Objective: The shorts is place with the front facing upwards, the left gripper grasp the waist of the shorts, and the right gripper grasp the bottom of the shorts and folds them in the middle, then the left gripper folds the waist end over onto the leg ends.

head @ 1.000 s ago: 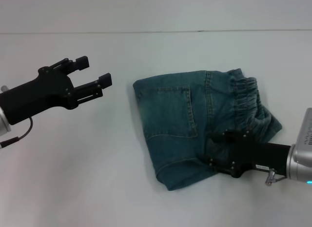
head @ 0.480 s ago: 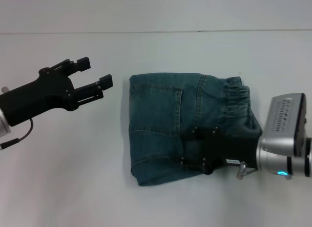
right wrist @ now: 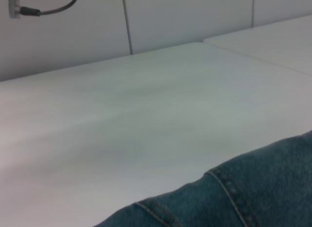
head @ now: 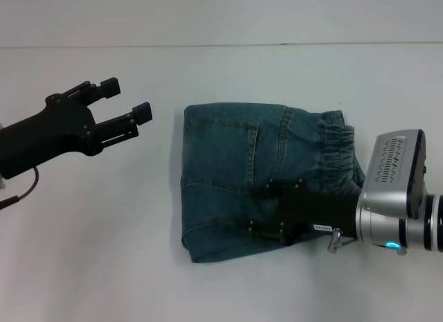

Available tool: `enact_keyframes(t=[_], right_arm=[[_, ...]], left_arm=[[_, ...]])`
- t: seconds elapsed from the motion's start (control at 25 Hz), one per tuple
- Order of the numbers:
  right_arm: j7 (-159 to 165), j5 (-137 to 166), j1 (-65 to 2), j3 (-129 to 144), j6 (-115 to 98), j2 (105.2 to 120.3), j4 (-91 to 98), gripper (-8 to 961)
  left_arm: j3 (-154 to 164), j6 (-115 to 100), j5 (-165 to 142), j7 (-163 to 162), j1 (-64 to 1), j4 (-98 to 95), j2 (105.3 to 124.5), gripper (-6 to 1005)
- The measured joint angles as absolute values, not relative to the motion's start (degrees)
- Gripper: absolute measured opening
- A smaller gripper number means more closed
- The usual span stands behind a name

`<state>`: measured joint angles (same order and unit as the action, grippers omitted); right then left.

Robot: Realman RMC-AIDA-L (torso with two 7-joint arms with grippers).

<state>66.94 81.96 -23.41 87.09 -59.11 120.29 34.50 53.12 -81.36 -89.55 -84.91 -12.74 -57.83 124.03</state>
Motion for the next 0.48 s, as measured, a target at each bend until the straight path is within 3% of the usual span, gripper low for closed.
enact_keyframes(t=[0.2,0.48], right_arm=[[67.5,81.9,-22.1,86.6,-60.9,119.94,36.6,667],[72.0,86.0,-14.4,77.7,-68.5,118.42,47.5,668]], left_arm=[[52.9,-81.8,-89.6,-84.7,-12.7,-57.8,124.01,841],[52.1,-82.7,-89.8,-83.6,-11.8,-57.6,123.96,841]])
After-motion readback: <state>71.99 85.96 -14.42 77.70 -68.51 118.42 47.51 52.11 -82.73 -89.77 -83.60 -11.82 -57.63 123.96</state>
